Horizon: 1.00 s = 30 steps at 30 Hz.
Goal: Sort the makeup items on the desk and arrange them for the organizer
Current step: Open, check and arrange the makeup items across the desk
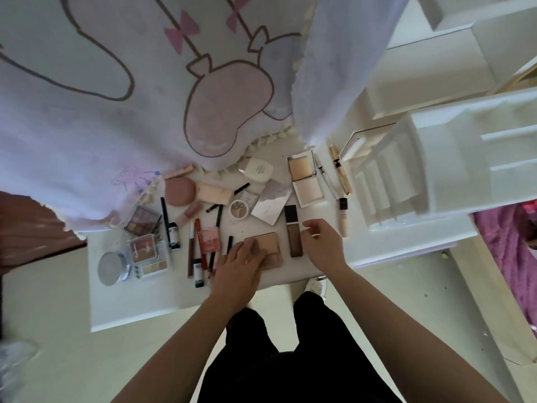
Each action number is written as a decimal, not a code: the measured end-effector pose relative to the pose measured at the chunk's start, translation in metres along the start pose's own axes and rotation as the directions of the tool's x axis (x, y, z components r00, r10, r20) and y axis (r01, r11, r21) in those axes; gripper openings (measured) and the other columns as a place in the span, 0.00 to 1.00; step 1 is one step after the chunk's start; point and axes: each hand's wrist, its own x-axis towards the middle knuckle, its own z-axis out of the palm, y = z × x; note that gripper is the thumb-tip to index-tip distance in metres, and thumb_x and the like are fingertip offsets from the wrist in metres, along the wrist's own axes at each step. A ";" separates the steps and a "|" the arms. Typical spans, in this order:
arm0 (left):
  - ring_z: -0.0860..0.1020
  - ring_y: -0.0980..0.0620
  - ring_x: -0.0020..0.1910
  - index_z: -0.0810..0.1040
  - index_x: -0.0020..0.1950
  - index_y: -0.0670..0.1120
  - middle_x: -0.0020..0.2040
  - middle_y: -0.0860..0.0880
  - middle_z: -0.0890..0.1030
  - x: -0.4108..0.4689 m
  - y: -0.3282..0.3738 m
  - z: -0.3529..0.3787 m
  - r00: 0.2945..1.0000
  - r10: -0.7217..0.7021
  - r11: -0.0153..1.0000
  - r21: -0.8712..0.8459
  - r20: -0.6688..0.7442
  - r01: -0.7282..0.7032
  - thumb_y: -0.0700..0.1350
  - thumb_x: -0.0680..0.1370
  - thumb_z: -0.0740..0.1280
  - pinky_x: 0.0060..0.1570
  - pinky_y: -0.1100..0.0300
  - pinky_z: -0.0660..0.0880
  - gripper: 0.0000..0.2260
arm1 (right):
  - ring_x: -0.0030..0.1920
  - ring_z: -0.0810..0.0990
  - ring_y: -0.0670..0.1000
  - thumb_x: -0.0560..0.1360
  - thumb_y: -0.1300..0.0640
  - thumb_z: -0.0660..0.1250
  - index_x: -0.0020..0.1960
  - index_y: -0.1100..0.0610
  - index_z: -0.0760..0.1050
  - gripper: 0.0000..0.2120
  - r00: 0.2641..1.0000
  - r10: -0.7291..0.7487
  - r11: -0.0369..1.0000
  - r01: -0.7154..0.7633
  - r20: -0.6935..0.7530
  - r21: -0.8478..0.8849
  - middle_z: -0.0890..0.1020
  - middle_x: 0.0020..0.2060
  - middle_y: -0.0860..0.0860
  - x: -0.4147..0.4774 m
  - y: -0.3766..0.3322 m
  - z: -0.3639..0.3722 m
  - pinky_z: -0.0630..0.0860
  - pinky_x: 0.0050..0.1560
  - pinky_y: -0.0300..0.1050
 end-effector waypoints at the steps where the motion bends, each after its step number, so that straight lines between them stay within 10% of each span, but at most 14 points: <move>1: 0.71 0.41 0.64 0.74 0.64 0.54 0.69 0.44 0.75 -0.003 -0.006 -0.001 1.000 -0.012 1.000 0.002 0.001 0.012 0.52 0.74 0.58 0.54 0.41 0.77 0.19 | 0.47 0.79 0.49 0.78 0.57 0.65 0.58 0.52 0.78 0.10 1.000 -0.015 1.000 0.015 -0.001 -0.024 0.81 0.47 0.48 -0.001 -0.002 0.006 0.72 0.50 0.42; 10: 0.78 0.41 0.59 0.81 0.60 0.53 0.66 0.44 0.78 -0.019 -0.060 -0.018 0.996 -0.055 0.997 0.057 0.064 0.051 0.54 0.74 0.57 0.48 0.44 0.78 0.20 | 0.51 0.79 0.51 0.75 0.60 0.67 0.61 0.53 0.78 0.15 0.952 -0.287 0.915 0.306 0.109 -0.263 0.76 0.53 0.49 -0.002 -0.047 0.054 0.74 0.54 0.42; 18: 0.78 0.37 0.61 0.81 0.60 0.51 0.66 0.42 0.78 -0.033 -0.091 -0.007 0.995 -0.101 0.989 0.107 0.018 0.098 0.45 0.71 0.72 0.47 0.42 0.79 0.17 | 0.58 0.78 0.60 0.78 0.61 0.64 0.69 0.53 0.67 0.21 0.788 -0.457 0.584 0.616 0.414 -0.528 0.64 0.74 0.51 0.017 -0.077 0.094 0.78 0.47 0.54; 25: 0.76 0.38 0.62 0.80 0.62 0.53 0.69 0.44 0.76 -0.037 -0.092 -0.002 0.985 -0.171 0.985 0.005 0.004 0.171 0.42 0.69 0.77 0.54 0.41 0.77 0.23 | 0.54 0.79 0.57 0.79 0.54 0.64 0.63 0.51 0.72 0.13 0.721 -0.498 0.448 0.689 0.481 -0.570 0.75 0.58 0.52 0.014 -0.059 0.088 0.75 0.43 0.49; 30: 0.76 0.37 0.63 0.80 0.62 0.53 0.70 0.44 0.75 -0.038 -0.092 0.004 0.981 -0.178 0.984 -0.011 -0.080 0.177 0.44 0.73 0.73 0.56 0.40 0.76 0.18 | 0.57 0.77 0.58 0.78 0.52 0.64 0.73 0.52 0.64 0.25 0.744 -0.399 0.504 0.667 0.536 -0.550 0.70 0.62 0.54 0.006 -0.040 0.079 0.76 0.46 0.50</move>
